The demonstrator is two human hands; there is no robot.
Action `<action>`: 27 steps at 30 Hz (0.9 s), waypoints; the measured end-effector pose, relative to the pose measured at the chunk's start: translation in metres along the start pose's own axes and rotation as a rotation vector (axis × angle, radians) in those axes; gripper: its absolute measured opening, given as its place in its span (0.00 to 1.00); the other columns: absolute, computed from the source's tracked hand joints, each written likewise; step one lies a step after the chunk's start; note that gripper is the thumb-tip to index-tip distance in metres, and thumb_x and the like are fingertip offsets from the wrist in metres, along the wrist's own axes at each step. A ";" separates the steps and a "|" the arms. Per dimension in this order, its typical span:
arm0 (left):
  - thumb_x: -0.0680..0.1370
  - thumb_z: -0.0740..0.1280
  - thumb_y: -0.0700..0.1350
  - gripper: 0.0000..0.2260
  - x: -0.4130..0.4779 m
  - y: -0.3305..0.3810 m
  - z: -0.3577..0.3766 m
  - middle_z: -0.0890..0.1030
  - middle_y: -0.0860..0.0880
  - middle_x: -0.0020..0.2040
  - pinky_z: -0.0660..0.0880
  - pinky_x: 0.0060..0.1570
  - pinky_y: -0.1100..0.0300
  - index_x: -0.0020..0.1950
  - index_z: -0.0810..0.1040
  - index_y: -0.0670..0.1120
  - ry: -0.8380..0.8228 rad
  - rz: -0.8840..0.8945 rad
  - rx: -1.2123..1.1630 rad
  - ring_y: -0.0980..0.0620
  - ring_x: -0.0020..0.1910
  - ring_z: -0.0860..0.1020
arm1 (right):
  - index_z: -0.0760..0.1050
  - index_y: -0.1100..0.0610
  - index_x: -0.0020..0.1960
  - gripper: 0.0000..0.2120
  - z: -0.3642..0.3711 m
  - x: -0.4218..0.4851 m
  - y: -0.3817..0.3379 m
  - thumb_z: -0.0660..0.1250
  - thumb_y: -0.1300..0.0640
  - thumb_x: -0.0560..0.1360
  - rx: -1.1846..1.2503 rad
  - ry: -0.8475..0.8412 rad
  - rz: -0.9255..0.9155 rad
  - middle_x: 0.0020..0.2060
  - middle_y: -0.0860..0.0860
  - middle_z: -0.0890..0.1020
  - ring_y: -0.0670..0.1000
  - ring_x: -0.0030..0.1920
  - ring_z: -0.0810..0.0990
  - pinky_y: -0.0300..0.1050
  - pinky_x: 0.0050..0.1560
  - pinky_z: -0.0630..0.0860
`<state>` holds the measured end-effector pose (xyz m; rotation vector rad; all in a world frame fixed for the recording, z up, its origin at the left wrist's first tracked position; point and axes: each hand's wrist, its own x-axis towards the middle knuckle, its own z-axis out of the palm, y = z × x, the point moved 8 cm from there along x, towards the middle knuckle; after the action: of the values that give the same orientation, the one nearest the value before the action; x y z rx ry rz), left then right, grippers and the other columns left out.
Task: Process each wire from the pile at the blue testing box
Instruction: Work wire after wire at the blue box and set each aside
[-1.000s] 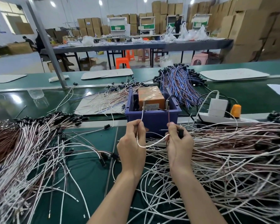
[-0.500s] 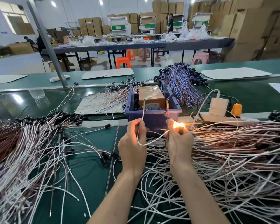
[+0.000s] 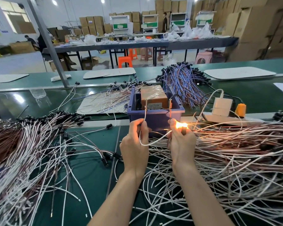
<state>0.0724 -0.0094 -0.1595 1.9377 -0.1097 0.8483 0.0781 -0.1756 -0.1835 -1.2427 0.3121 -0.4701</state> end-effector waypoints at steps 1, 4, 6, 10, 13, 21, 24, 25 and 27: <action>0.85 0.60 0.52 0.10 0.000 0.000 0.000 0.84 0.56 0.41 0.79 0.40 0.48 0.57 0.76 0.49 -0.001 -0.005 -0.005 0.56 0.37 0.81 | 0.75 0.54 0.38 0.13 0.000 0.000 0.000 0.68 0.52 0.81 0.003 0.000 -0.001 0.24 0.45 0.74 0.42 0.26 0.70 0.37 0.31 0.68; 0.85 0.60 0.53 0.09 0.000 -0.001 0.001 0.84 0.57 0.41 0.79 0.41 0.48 0.57 0.76 0.50 0.000 -0.006 -0.011 0.56 0.37 0.82 | 0.76 0.55 0.39 0.13 0.001 -0.001 -0.001 0.67 0.51 0.81 -0.010 -0.007 -0.005 0.23 0.43 0.73 0.40 0.25 0.68 0.34 0.29 0.67; 0.85 0.60 0.53 0.09 0.000 -0.001 0.001 0.84 0.57 0.41 0.79 0.41 0.48 0.56 0.76 0.51 0.000 -0.003 -0.011 0.56 0.37 0.82 | 0.76 0.57 0.40 0.14 0.000 -0.001 -0.002 0.67 0.51 0.81 -0.013 0.000 -0.002 0.23 0.44 0.73 0.40 0.25 0.69 0.35 0.29 0.67; 0.85 0.60 0.52 0.09 0.000 -0.003 0.002 0.84 0.57 0.41 0.79 0.40 0.47 0.57 0.76 0.49 -0.005 -0.005 -0.019 0.56 0.37 0.82 | 0.76 0.59 0.41 0.13 0.000 -0.002 -0.002 0.67 0.51 0.81 -0.011 -0.006 -0.001 0.23 0.44 0.72 0.41 0.24 0.68 0.34 0.29 0.67; 0.85 0.60 0.52 0.09 0.000 -0.003 0.003 0.84 0.56 0.41 0.79 0.40 0.47 0.57 0.77 0.49 -0.007 -0.005 -0.018 0.55 0.37 0.82 | 0.76 0.58 0.41 0.14 0.000 -0.002 -0.002 0.67 0.51 0.81 -0.023 -0.001 0.001 0.22 0.43 0.73 0.40 0.24 0.68 0.32 0.27 0.67; 0.85 0.60 0.52 0.09 0.001 -0.004 0.003 0.84 0.57 0.41 0.79 0.40 0.47 0.57 0.76 0.50 -0.004 0.002 -0.024 0.57 0.37 0.82 | 0.78 0.56 0.41 0.13 -0.001 -0.002 0.000 0.67 0.50 0.80 -0.021 -0.005 0.010 0.23 0.43 0.74 0.39 0.24 0.69 0.33 0.28 0.67; 0.85 0.60 0.52 0.08 0.001 -0.008 0.004 0.84 0.58 0.41 0.79 0.41 0.48 0.56 0.75 0.51 0.002 -0.015 -0.060 0.57 0.39 0.82 | 0.81 0.54 0.44 0.09 0.001 -0.001 0.002 0.68 0.52 0.80 0.045 -0.008 0.041 0.24 0.44 0.76 0.40 0.26 0.71 0.32 0.27 0.67; 0.85 0.60 0.53 0.07 0.002 -0.009 0.002 0.84 0.58 0.41 0.79 0.41 0.49 0.56 0.75 0.52 0.017 -0.022 -0.070 0.56 0.38 0.82 | 0.81 0.53 0.43 0.09 0.001 -0.001 0.001 0.68 0.52 0.80 0.054 -0.006 0.047 0.24 0.45 0.76 0.41 0.26 0.71 0.33 0.27 0.67; 0.85 0.59 0.53 0.06 0.003 -0.012 -0.003 0.83 0.59 0.41 0.78 0.39 0.55 0.55 0.74 0.54 0.061 -0.041 -0.100 0.56 0.37 0.82 | 0.81 0.53 0.43 0.10 -0.001 -0.003 0.000 0.68 0.51 0.80 0.051 0.001 0.045 0.25 0.46 0.78 0.42 0.24 0.69 0.34 0.26 0.66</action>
<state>0.0785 -0.0002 -0.1660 1.8135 -0.0736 0.8584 0.0746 -0.1749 -0.1837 -1.1830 0.3269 -0.4374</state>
